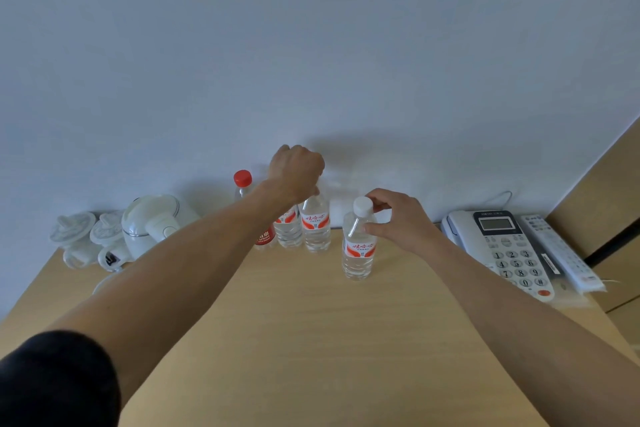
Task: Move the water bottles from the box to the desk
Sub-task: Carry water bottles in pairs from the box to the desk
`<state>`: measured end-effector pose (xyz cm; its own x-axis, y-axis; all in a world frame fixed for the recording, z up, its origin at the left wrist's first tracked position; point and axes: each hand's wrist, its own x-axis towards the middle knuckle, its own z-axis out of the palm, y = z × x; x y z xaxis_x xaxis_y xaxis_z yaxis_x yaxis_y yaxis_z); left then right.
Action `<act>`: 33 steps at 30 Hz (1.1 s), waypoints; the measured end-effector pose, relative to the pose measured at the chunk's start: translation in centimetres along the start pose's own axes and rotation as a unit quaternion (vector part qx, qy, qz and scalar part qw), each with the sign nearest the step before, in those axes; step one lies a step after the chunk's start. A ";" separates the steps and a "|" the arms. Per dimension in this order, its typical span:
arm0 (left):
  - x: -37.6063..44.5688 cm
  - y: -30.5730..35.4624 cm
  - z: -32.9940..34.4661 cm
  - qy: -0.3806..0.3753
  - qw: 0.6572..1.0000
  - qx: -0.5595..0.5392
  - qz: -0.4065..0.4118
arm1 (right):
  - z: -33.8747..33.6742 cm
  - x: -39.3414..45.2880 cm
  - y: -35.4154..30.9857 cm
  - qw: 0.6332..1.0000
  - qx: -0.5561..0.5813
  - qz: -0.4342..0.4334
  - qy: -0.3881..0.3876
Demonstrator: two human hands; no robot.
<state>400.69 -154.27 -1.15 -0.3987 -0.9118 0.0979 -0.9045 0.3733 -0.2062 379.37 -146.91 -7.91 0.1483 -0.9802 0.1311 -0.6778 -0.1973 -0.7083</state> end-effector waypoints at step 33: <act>-0.8 -0.8 2.5 0.072 0.990 -0.124 0.009 | 0.7 0.1 -0.3 1.000 -0.002 0.005 -0.004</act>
<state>402.10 -154.27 -3.51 -0.4156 -0.8778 0.2381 -0.8996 0.4353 0.0345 380.06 -146.95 -8.17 0.1466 -0.9821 0.1183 -0.6827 -0.1870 -0.7064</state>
